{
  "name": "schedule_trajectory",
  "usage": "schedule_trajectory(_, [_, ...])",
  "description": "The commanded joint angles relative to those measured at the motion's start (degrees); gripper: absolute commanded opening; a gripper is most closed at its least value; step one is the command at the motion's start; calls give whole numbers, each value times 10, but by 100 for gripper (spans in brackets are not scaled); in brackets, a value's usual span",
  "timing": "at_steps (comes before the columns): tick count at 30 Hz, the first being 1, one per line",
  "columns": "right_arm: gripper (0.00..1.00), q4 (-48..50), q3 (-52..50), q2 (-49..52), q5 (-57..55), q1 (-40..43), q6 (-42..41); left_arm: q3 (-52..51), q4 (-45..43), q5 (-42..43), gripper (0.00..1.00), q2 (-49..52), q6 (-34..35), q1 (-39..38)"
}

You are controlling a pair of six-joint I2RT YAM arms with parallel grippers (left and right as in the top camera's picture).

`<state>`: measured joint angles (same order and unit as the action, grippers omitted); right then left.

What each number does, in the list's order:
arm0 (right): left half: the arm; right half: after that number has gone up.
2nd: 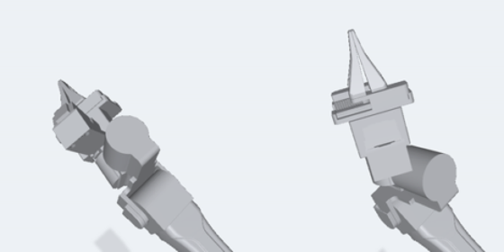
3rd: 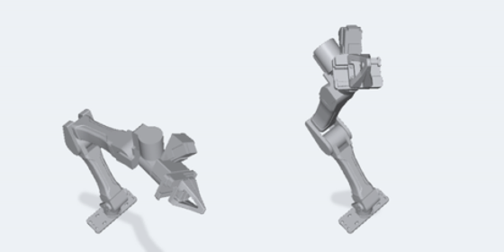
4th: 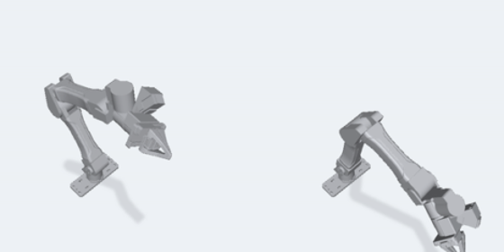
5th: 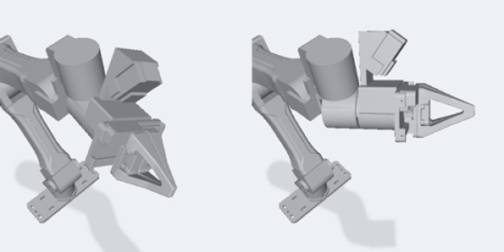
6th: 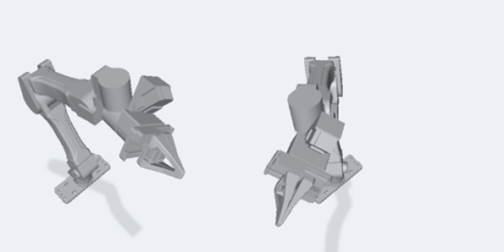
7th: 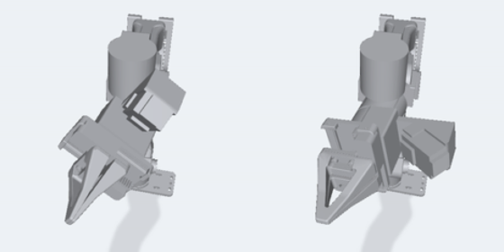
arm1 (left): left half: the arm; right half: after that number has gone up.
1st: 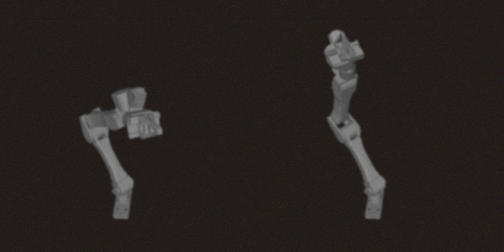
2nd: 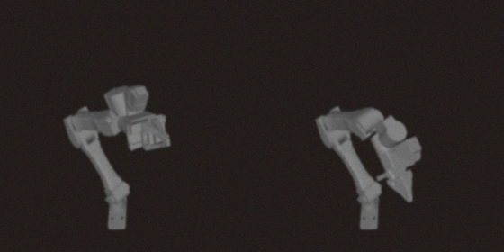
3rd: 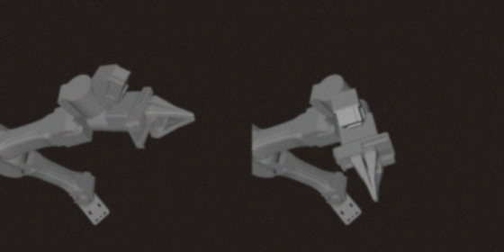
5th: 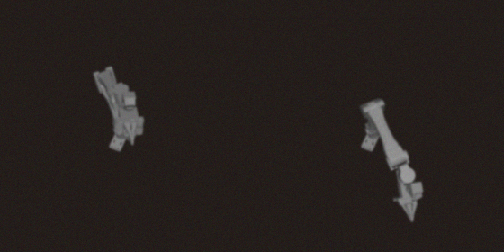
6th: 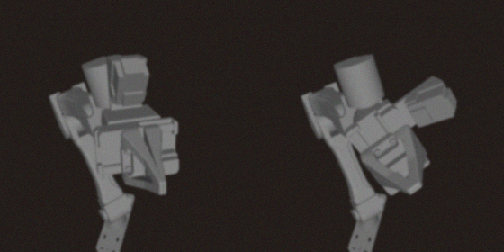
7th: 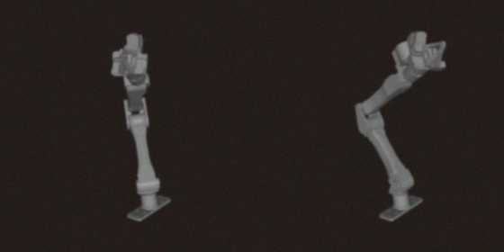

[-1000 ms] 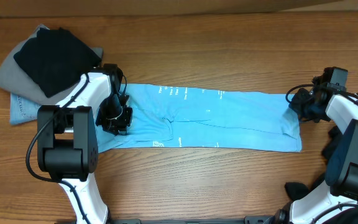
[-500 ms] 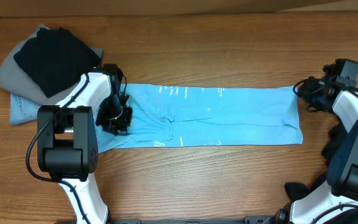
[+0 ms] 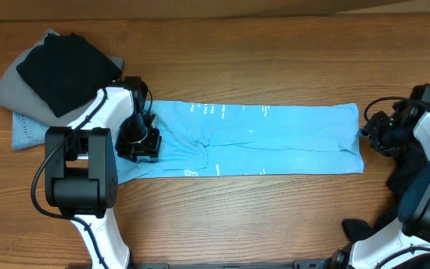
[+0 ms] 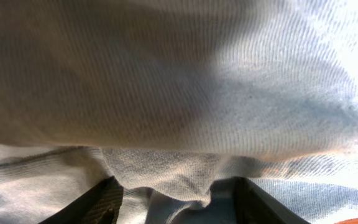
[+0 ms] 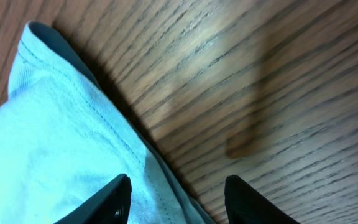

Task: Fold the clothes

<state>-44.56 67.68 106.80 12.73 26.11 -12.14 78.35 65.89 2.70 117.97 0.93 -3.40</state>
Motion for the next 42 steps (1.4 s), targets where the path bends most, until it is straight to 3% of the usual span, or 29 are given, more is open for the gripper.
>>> schedule_trajectory(1, [50,3,-13,0,9,-5,0,-5,-19,-16,61,-3,-7,2])
schedule_trajectory(5, [41,33,-50,0,9,-8,0,-5,-20,-16,61,-3,-7,2])
schedule_trajectory(11, [41,63,-91,0,75,-11,27,-5,-22,-16,61,-3,-7,2])
schedule_trajectory(17, [4,56,-84,0,46,-5,10,-5,-23,-16,62,-3,-8,2])
schedule_trajectory(25, [4,19,-1,0,23,35,22,-5,-21,-17,61,-3,-9,2])
schedule_trajectory(26, [9,16,5,0,23,35,32,-5,-23,-16,61,-3,-9,2])
schedule_trajectory(28, [40,12,11,0,23,35,41,-5,-23,-16,62,-3,-9,2])
schedule_trajectory(29, [43,12,11,0,23,35,41,-5,-23,-16,62,-3,-9,2])
schedule_trajectory(33, [43,6,16,0,15,36,41,7,-8,-16,63,-3,-11,2])
schedule_trajectory(38, [34,-28,28,0,56,32,51,52,43,-17,64,-3,-14,2])
schedule_trajectory(42, [33,-75,24,0,17,15,45,89,76,-16,64,-3,-14,2])
